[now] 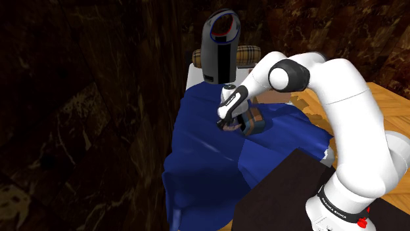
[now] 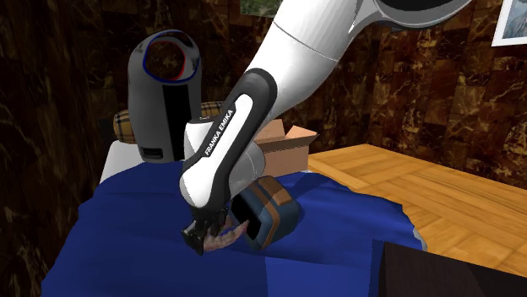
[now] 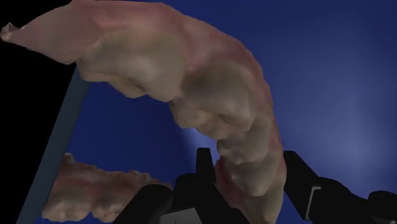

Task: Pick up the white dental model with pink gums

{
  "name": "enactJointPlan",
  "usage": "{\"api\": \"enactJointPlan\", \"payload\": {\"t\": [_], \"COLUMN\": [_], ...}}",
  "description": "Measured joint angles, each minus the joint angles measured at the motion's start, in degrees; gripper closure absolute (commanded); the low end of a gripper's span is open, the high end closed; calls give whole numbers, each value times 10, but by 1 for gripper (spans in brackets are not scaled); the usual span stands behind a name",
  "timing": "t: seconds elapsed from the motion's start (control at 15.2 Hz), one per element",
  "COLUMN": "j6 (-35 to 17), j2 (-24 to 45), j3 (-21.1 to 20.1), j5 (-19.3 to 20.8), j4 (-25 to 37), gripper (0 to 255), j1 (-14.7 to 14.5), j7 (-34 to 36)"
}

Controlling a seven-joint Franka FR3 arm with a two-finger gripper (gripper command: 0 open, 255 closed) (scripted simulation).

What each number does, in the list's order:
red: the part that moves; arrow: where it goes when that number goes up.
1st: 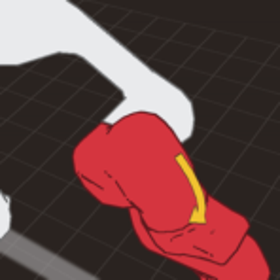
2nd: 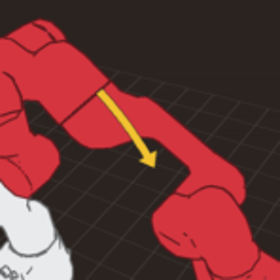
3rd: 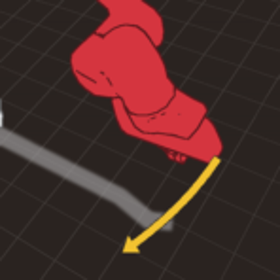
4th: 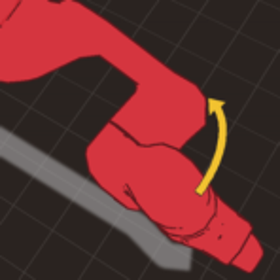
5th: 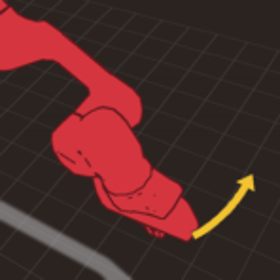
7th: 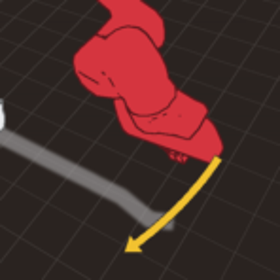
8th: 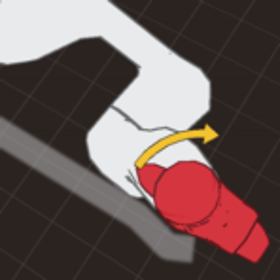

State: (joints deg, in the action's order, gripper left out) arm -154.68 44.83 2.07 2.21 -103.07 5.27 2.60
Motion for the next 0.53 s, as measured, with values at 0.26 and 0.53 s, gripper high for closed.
{"api": "enactJointPlan", "payload": {"t": [0.26,0.53], "j6": [17,33], "j2": [-26,-50], "j3": [0,0], "j5": [0,0], "j4": [-9,-17], "gripper": [255,255], "j1": [0,0], "j7": [-1,-2]}}
